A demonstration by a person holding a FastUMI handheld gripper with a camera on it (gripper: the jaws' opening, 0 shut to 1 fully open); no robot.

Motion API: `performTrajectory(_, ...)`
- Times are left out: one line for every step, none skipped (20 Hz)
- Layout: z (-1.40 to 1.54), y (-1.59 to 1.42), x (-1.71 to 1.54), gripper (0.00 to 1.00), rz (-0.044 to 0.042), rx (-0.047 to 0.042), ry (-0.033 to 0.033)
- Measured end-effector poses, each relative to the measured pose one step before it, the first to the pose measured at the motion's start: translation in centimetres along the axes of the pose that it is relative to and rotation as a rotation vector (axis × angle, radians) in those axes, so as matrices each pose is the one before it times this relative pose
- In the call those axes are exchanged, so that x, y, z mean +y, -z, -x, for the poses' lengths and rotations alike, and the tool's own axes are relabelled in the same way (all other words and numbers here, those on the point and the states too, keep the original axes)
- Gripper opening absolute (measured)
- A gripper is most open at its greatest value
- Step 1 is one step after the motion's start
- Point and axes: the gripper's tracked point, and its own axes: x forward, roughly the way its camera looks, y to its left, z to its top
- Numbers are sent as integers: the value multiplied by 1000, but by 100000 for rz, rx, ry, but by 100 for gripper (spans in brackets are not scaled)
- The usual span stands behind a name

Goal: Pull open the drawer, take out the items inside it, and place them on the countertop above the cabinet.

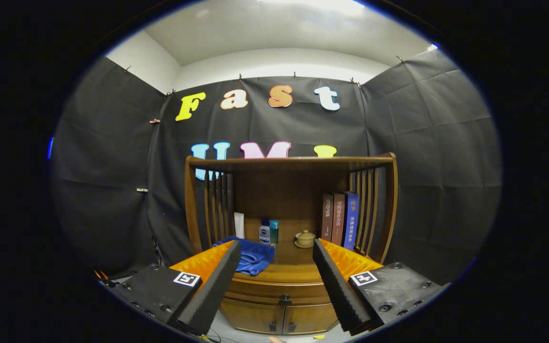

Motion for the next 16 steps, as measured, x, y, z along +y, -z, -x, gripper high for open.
performTrajectory(-409, 1189, 12, 98, -264, 2500, 96)
performTrajectory(-505, 1287, 67, 98, -100, 2328, 194)
performTrajectory(-482, 1260, -111, 99, -99, 2209, 340)
performTrajectory(-616, 1176, -36, 99, -318, 1951, 243)
performTrajectory(-547, 1123, 24, 99, -364, 1756, -88)
performTrajectory(-719, 1119, 30, 99, -183, 1587, 123)
performTrajectory(-631, 1118, -114, 99, 131, 1546, 288)
performTrajectory(-840, 1152, -139, 99, 233, 1771, 253)
performTrajectory(-768, 1112, -63, 99, 235, 1954, 140)
performTrajectory(-867, 1128, -141, 99, 99, 2021, 156)
performTrajectory(-878, 998, -193, 99, -77, 2019, 385)
performTrajectory(-862, 1100, -93, 99, -546, 2104, 10)
performTrajectory(-825, 1213, -81, 99, -758, 2705, 7)
performTrajectory(-873, 1342, -115, 99, -920, 2919, -137)
performTrajectory(-795, 1164, -261, 99, -388, 2597, 571)
performTrajectory(-872, 1170, -177, 99, -366, 2727, 110)
